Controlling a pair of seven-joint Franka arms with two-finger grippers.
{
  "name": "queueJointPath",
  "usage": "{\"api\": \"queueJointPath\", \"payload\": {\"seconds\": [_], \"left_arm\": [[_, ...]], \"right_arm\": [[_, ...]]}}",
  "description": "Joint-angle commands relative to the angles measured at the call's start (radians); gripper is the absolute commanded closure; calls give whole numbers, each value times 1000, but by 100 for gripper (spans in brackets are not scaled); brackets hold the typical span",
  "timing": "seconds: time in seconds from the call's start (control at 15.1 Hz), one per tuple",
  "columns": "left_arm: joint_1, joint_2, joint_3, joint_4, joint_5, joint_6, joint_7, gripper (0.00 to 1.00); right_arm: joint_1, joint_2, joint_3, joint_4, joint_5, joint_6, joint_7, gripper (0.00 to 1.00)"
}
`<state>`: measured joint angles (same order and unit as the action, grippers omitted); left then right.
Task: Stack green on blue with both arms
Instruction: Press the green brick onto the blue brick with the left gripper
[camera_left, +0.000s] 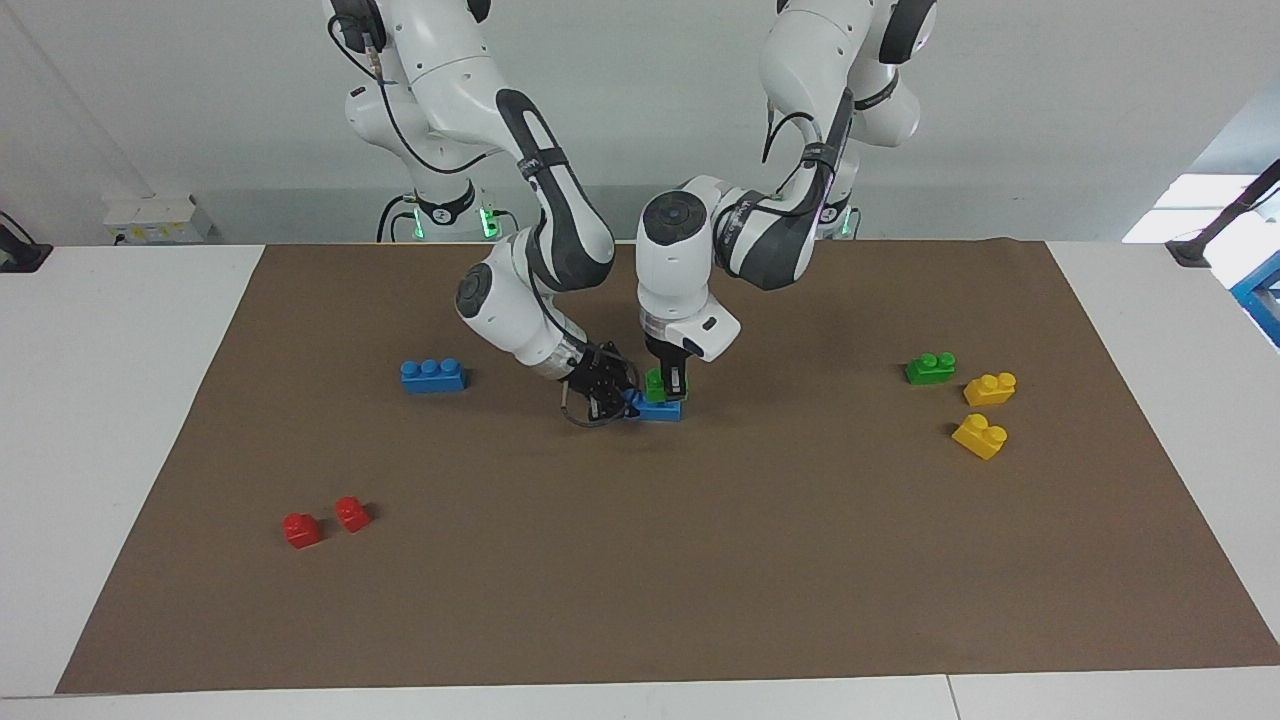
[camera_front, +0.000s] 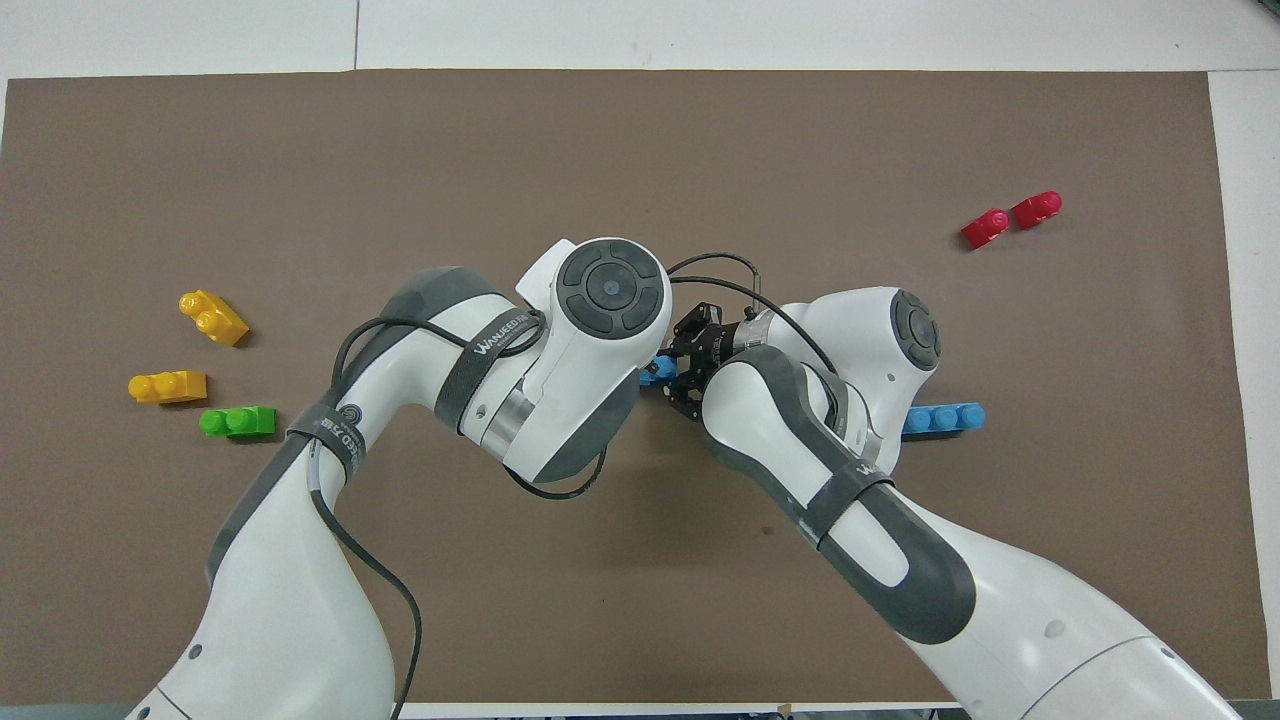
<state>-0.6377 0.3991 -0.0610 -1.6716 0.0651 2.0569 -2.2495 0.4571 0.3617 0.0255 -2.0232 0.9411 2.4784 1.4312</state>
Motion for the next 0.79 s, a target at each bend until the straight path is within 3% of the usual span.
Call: {"api": "queueJointPath", "payload": {"seconds": [0.0,0.73], "left_arm": [[-5,-6,4,-28,24,31,-22,100],[-13,9,6,-77,41,98,-39,100]], "right_arm": [[-2,-4,2,-31,34,43,-43,100],[-2,-6,2,-35,42,43,-49,100]]}}
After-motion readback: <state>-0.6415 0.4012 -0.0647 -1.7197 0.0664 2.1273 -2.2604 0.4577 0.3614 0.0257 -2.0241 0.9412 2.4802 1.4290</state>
